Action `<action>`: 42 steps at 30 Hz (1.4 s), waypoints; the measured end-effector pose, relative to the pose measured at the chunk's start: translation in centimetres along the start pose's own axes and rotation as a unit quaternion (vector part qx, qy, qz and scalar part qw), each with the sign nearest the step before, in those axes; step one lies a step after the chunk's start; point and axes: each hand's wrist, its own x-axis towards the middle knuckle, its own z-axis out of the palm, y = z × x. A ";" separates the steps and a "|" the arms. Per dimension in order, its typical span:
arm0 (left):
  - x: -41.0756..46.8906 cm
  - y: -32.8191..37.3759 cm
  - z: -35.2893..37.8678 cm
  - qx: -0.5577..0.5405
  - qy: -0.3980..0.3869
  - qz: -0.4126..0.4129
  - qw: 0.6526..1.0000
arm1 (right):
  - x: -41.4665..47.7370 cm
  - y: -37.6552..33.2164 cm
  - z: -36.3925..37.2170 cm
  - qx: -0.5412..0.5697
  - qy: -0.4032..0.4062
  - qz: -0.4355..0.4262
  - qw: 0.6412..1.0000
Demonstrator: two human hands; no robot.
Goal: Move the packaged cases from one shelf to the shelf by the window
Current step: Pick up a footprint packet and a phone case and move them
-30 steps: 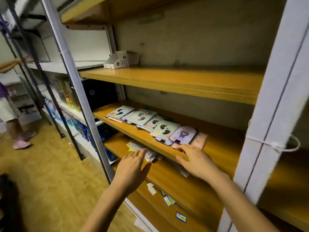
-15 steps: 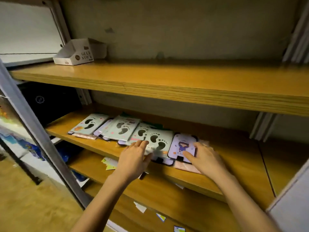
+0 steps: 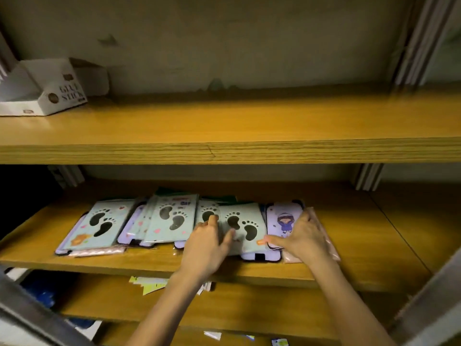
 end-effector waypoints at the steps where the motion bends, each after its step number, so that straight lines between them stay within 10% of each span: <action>1: 0.1 0.1 0.2 -0.003 -0.015 -0.008 1.000 | 0.1 0.2 -0.1 0.025 0.012 0.002 1.000; 11: 2.5 2.3 4.0 0.034 -0.091 -0.058 0.994 | -1.9 3.7 -1.1 0.273 0.106 0.035 0.955; 26: 6.2 1.6 2.5 -0.124 -0.179 -0.095 0.971 | -4.4 3.1 -1.0 0.295 0.158 0.041 0.941; 42: 5.2 3.7 3.4 0.078 -0.178 -0.036 0.980 | -7.4 3.0 -0.3 0.289 0.206 0.077 0.932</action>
